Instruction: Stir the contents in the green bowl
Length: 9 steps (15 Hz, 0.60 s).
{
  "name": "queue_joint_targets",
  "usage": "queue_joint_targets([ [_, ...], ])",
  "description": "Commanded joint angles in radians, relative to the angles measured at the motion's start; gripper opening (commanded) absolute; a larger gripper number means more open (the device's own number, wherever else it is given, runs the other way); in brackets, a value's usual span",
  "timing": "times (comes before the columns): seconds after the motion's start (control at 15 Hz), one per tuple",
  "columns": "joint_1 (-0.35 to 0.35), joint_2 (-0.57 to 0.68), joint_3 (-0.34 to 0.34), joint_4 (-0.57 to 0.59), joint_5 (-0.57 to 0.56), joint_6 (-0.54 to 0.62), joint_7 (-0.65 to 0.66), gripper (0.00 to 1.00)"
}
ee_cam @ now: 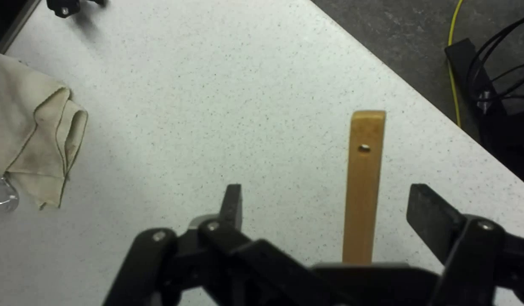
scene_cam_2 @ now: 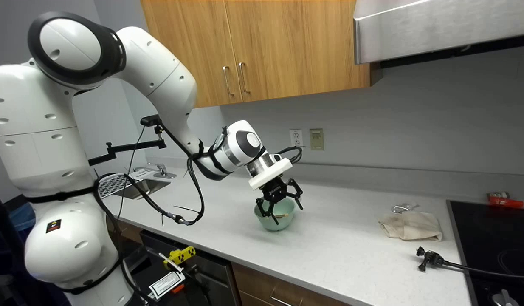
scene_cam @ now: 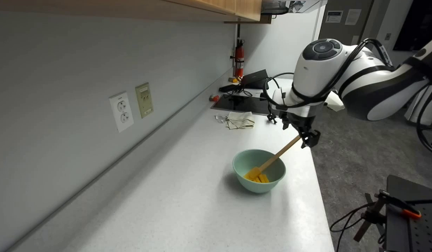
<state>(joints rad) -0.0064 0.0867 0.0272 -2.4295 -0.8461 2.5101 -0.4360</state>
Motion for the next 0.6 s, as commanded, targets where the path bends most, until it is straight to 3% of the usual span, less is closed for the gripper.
queue_joint_targets([
  [0.0,-0.021,-0.070,-0.008,-0.002,0.177,-0.033,-0.169,1.00],
  [0.2,-0.021,-0.130,-0.018,0.004,0.393,-0.086,-0.333,1.00],
  [0.53,0.002,-0.226,-0.037,0.039,0.681,-0.198,-0.369,1.00],
])
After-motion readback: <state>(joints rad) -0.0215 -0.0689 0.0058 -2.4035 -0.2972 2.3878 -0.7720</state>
